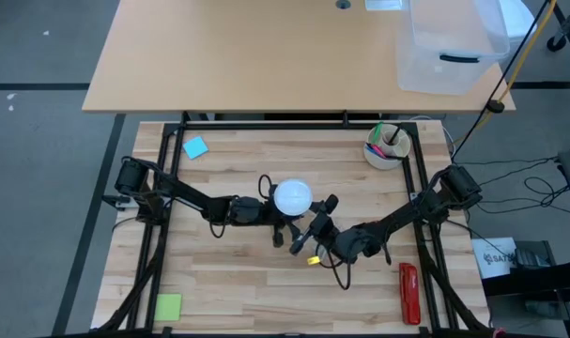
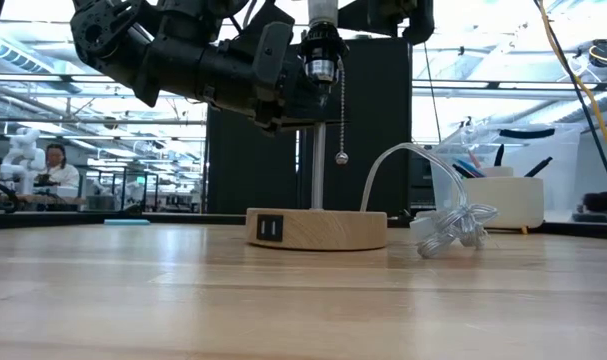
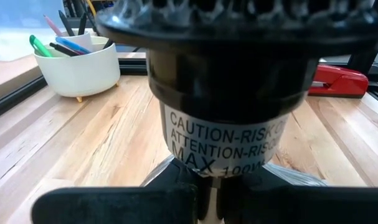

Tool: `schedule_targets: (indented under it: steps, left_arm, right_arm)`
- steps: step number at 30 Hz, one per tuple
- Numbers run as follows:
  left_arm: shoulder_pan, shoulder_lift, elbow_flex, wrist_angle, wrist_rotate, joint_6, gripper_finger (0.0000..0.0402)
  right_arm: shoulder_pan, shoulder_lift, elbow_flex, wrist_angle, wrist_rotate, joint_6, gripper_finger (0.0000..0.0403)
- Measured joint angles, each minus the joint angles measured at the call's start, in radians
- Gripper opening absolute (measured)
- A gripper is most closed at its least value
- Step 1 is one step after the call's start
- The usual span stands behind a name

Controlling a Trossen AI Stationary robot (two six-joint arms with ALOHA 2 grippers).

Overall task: Screw lightbulb
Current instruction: Remove the lightbulb from the lamp

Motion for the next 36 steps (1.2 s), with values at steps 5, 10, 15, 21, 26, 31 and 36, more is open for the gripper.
schedule_targets:
  steps: [5,10,15,21,26,31,36]
  left_arm:
    - [0.0,0.0,0.001,0.0,0.0,0.0,0.0028]
    - [0.001,0.0,0.001,0.0,0.0,-0.002,0.0028]
    - [0.001,0.0,0.001,0.0,0.0,-0.002,0.0028]
    - [0.001,0.0,0.001,0.0,0.0,-0.004,0.0028]
    - [0.001,0.0,0.0,-0.001,0.0,-0.003,0.0028]
    - [0.002,-0.001,0.0,-0.001,-0.01,0.008,0.0028]
    - [0.001,-0.001,0.0,-0.003,-0.01,0.007,0.0028]
  right_arm:
    - [0.0,0.0,0.0,0.091,0.007,-0.09,0.0288]
    - [0.0,0.0,0.0,0.162,0.063,-0.193,0.0288]
    - [0.0,0.0,0.0,0.231,0.064,-0.258,0.0288]
    - [-0.02,0.0,0.0,0.259,0.063,-0.288,0.0279]
    - [-0.03,0.0,0.0,0.242,0.023,-0.283,0.0243]
    - [-0.032,0.001,-0.001,0.225,0.007,-0.279,0.0207]
    - [-0.033,0.001,-0.001,0.21,0.003,-0.272,0.02]
